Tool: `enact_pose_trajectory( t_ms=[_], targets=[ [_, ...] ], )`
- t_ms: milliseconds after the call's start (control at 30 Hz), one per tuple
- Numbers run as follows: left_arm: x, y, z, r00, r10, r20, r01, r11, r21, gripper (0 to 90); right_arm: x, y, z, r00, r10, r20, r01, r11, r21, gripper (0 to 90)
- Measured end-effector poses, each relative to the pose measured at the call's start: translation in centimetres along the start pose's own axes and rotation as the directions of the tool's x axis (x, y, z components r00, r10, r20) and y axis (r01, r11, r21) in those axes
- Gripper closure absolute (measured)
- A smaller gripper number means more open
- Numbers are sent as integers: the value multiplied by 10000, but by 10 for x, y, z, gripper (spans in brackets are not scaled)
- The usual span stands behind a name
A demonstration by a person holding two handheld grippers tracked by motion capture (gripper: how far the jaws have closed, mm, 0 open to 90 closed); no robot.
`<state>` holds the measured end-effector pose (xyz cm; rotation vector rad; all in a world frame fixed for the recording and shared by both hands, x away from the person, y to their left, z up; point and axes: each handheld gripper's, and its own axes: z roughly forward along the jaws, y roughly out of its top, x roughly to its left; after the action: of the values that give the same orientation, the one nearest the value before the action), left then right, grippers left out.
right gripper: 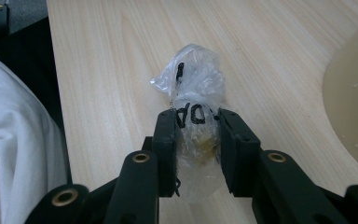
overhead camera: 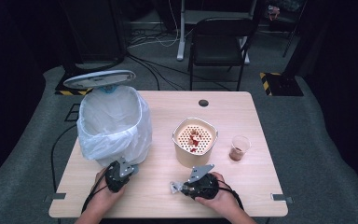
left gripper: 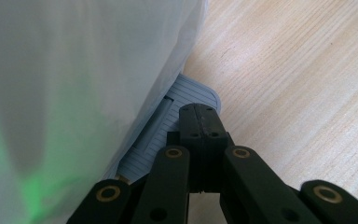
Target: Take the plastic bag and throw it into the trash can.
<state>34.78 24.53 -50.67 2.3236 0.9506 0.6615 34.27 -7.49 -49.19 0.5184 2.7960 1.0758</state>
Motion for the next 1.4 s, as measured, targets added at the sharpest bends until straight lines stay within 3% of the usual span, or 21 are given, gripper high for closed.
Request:
enact_pose_trajectory(
  t_ms=[167,667,800,1400],
  targets=[
    [0,0,0,10000,2,-5,-2,10000,-17,900,-1,4,-8,9993,372,-98,-374,9990,-250,695],
    [0,0,0,10000,-19,1,19,10000,-16,900,-6,29,-46,9999,99,-62,-102,9984,-563,693],
    [0,0,0,10000,-9,47,9,10000,6,900,-9,38,-56,9995,304,-98,-310,9967,-747,693],
    [2,1,-1,9999,163,26,-163,9998,98,900,-17,89,-90,9990,-391,-197,376,9966,-730,693]
  ],
)
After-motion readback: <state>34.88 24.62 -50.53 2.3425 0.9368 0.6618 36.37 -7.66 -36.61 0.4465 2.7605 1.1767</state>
